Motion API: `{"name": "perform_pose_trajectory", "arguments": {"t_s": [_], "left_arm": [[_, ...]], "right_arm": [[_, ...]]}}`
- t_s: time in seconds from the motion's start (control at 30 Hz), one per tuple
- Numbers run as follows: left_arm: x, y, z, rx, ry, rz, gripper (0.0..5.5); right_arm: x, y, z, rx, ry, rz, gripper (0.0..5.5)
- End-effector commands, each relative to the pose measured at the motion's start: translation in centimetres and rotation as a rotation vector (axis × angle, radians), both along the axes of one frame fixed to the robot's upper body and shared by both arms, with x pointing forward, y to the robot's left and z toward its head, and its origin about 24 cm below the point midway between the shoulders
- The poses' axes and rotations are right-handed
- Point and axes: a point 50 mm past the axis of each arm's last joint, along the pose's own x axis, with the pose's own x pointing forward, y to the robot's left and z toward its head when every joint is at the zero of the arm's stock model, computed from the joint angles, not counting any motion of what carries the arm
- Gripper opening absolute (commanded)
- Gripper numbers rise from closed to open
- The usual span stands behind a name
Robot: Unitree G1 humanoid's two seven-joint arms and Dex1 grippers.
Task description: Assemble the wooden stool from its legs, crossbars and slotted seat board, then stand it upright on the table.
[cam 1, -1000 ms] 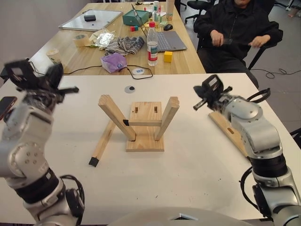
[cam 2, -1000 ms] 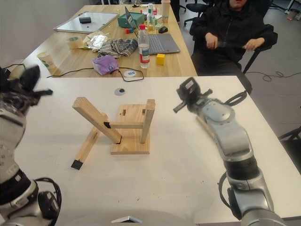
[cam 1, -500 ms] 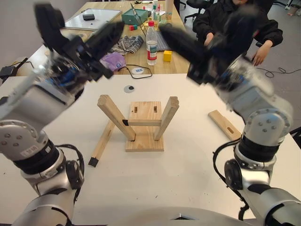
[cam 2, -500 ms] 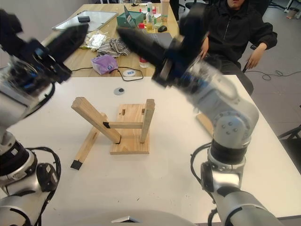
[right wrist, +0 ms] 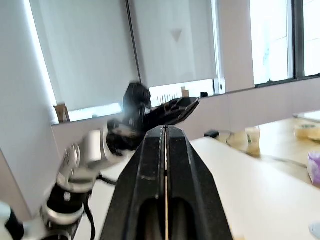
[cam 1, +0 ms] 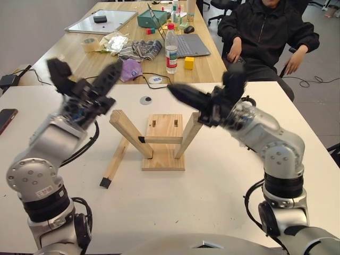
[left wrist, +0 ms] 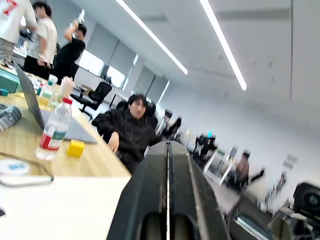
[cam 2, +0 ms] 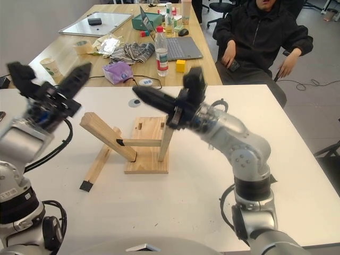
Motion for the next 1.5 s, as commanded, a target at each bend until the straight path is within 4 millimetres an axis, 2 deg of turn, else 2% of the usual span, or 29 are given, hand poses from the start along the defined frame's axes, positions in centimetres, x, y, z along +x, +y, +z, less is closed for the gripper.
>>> {"name": "perform_pose_trajectory", "arguments": {"t_s": [0.03,0.07,0.1,0.13,0.17,0.2,0.3,0.37,0.43,0.5,0.57,0.7,0.9,0.97,1.07,1.23,1.3,1.33,1.43,1.5], "left_arm": [[0.8,3.6,-3.5,0.207,0.315,0.29,0.0],[1.0,4.0,-5.3,0.295,0.426,0.327,0.0],[0.9,4.4,-8.1,0.456,0.574,0.333,0.0],[0.5,4.6,-10.2,0.565,0.679,0.321,0.0],[-0.4,4.2,-12.2,0.652,0.777,0.246,0.0],[-1.0,3.9,-13.3,0.698,0.831,0.189,0.0],[-3.2,1.8,-12.7,0.804,0.81,-0.123,0.0],[-4.2,1.7,-12.7,0.971,0.827,-0.243,0.0],[-5.3,0.6,-12.9,1.017,0.811,-0.389,0.0],[-6.2,-1.1,-12.5,0.987,0.741,-0.543,0.0],[-6.6,-2.0,-12.4,0.974,0.693,-0.62,0.0],[-4.1,-1.7,-13.1,0.929,0.649,-0.487,0.0],[-1.2,-1.0,-14.0,0.912,0.626,-0.374,0.0],[0.4,-0.8,-15.0,0.918,0.623,-0.344,0.0],[3.2,-1.5,-16.3,0.889,0.567,-0.344,0.0],[7.4,-3.8,-17.9,0.84,0.518,-0.335,0.0],[7.6,-3.4,-18.5,0.882,0.516,-0.317,0.0],[7.5,-2.5,-18.5,0.898,0.517,-0.285,0.0],[7.0,0.5,-17.5,0.918,0.512,-0.138,0.0],[5.8,2.7,-16.3,0.934,0.518,-0.028,0.0]], "right_arm": [[3.3,-5.8,5.0,0.395,0.103,-0.179,0.02],[4.1,-7.2,4.8,0.43,0.148,-0.221,0.02],[5.1,-8.0,3.4,0.374,0.184,-0.298,0.02],[5.8,-8.3,2.2,0.301,0.211,-0.353,0.02],[6.5,-7.8,-0.1,0.154,0.238,-0.414,0.02],[6.9,-7.5,-1.6,0.049,0.25,-0.445,0.02],[7.0,-4.7,-7.4,-0.31,0.226,-0.442,0.02],[6.5,-3.3,-10.9,-0.605,0.114,-0.423,0.02],[5.8,-2.1,-13.5,-0.79,0.03,-0.358,0.02],[5.2,-1.1,-14.7,-0.854,-0.019,-0.303,0.02],[5.0,-0.6,-15.3,-0.882,-0.057,-0.277,0.02],[4.5,0.1,-15.6,-0.931,-0.142,-0.244,0.02],[3.2,1.5,-14.2,-0.917,-0.256,-0.142,0.02],[2.2,2.5,-13.5,-0.904,-0.309,-0.072,0.02],[0.8,4.0,-12.6,-0.883,-0.364,0.026,0.02],[-0.2,6.3,-11.8,-0.859,-0.402,0.14,0.02],[0.0,6.0,-11.7,-0.889,-0.406,0.139,0.02],[0.5,5.2,-11.7,-0.914,-0.396,0.122,0.02],[1.6,2.1,-11.2,-0.988,-0.363,0.063,0.02],[2.0,-0.4,-10.7,-1.048,-0.339,0.035,0.02]]}}
